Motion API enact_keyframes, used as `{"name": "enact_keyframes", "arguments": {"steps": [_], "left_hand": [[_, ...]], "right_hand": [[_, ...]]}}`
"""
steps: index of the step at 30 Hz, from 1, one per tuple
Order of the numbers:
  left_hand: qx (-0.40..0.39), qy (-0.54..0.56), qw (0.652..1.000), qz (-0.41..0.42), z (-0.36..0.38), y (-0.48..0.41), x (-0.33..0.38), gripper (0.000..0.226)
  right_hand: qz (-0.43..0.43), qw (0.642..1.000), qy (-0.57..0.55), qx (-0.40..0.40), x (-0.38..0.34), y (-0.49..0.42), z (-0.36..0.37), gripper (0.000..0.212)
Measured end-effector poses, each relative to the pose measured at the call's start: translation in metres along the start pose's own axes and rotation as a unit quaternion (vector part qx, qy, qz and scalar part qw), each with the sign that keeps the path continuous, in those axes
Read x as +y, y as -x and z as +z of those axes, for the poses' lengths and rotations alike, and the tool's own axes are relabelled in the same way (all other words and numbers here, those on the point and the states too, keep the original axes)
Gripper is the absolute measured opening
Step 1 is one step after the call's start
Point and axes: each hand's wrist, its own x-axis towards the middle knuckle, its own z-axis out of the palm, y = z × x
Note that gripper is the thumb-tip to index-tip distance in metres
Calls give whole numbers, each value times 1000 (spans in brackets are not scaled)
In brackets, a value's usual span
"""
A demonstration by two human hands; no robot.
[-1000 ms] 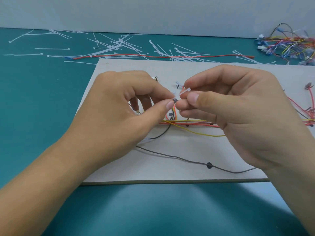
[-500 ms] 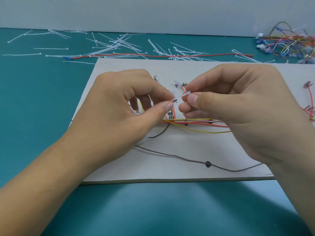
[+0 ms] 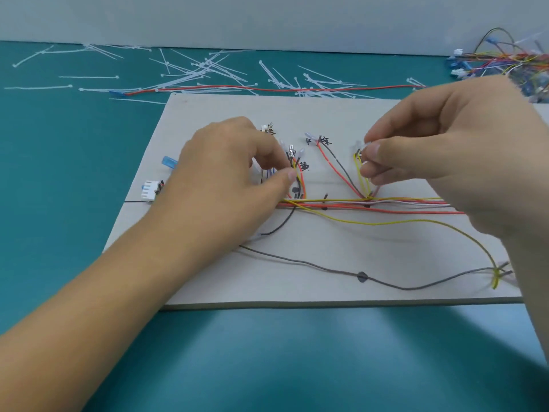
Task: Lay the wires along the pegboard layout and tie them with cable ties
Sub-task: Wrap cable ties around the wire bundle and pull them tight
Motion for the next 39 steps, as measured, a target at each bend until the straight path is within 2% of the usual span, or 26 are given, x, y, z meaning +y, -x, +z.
{"name": "enact_keyframes", "arguments": {"steps": [3,8,14,19,23,29,35,39], "left_hand": [[-14,-37,999,-32,5,-1,2,8],[-15,-37,997,-65,3,-5,1,12],[-43,9,994,-99,3,-8,0,16],[-55,44,992,-107,2,-8,1,15],[-63,55,989,-124,2,-11,4,14],[-68,49,987,-137,-1,-12,4,15],[-52,-52,990,-116,0,-12,12,14],[-52,-167,983,-63,5,-11,15,14]], "right_hand": [[11,999,37,-17,3,-3,-2,13],[25,998,57,-7,4,-7,-13,17],[42,993,110,-26,8,-9,-19,18],[40,996,82,-7,5,-11,-34,24],[39,988,142,-52,10,-9,-15,29],[8,981,190,-31,7,-4,3,20],[6,977,210,-25,8,-4,10,18],[11,977,212,-26,8,-5,9,17]]}}
